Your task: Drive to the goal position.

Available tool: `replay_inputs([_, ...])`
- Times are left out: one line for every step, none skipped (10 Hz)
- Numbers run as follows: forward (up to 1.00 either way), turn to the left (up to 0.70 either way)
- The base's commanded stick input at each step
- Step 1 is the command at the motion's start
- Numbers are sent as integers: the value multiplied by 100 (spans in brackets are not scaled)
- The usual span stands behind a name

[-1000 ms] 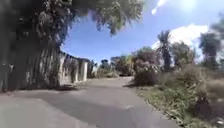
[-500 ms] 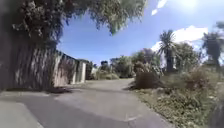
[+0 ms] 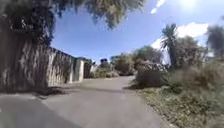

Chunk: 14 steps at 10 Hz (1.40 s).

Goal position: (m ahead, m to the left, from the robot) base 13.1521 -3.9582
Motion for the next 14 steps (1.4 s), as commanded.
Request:
replay_inputs([100, 0])
replay_inputs([100, 0])
replay_inputs([100, 0])
replay_inputs([100, 0])
replay_inputs([100, 0])
replay_inputs([100, 0])
replay_inputs([100, 0])
replay_inputs([100, 0])
replay_inputs([100, 0])
replay_inputs([100, 0])
replay_inputs([100, 0])
replay_inputs([100, 0])
replay_inputs([100, 0])
replay_inputs([100, 0])
